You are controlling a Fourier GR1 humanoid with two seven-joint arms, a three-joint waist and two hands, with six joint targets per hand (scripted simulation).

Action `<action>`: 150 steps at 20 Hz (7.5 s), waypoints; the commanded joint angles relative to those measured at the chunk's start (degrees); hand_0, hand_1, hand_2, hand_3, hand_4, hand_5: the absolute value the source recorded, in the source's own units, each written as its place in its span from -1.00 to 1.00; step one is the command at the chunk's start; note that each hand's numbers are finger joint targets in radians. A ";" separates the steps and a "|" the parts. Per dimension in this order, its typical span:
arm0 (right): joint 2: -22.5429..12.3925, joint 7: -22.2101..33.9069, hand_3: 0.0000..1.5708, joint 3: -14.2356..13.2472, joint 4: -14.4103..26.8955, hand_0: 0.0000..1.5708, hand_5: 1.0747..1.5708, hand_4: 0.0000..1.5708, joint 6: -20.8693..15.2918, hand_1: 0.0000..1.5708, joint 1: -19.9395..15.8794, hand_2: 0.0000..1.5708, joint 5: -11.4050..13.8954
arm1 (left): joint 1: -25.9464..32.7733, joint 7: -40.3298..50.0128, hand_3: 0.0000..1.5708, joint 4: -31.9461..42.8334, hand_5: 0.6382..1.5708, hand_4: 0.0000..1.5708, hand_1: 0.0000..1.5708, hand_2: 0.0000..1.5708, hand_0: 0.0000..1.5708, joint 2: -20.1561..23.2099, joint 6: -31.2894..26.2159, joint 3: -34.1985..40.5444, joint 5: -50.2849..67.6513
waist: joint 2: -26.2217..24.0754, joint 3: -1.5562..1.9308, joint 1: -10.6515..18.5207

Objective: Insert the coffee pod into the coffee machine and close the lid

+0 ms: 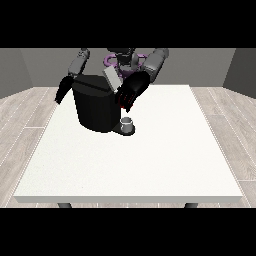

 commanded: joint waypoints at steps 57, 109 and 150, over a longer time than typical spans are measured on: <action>-7.03 3.26 -1.00 -11.85 12.37 -1.00 1.00 -0.78 13.37 -1.00 3.02 -1.00 -16.24 | 52.02 9.62 -1.00 -26.08 1.00 -0.55 -1.00 -1.00 -1.00 -31.28 -5.69 2.51 44.40 | -31.62 -0.14 33.31; -7.70 12.74 -1.00 0.70 9.23 -1.00 1.00 -0.80 7.88 -1.00 -27.11 -1.00 -3.16 | 52.74 10.69 -1.00 -44.15 1.00 -0.48 -1.00 -1.00 -1.00 -27.84 -3.62 -1.18 44.78 | -12.72 -0.17 41.15; 2.98 -2.68 -1.00 5.35 9.97 -1.00 1.00 -0.67 9.17 -1.00 -27.29 -1.00 -3.40 | 55.49 8.98 -1.00 -44.70 1.00 -0.66 -1.00 -1.00 -1.00 -26.52 -5.57 1.11 48.29 | -11.53 -0.19 38.48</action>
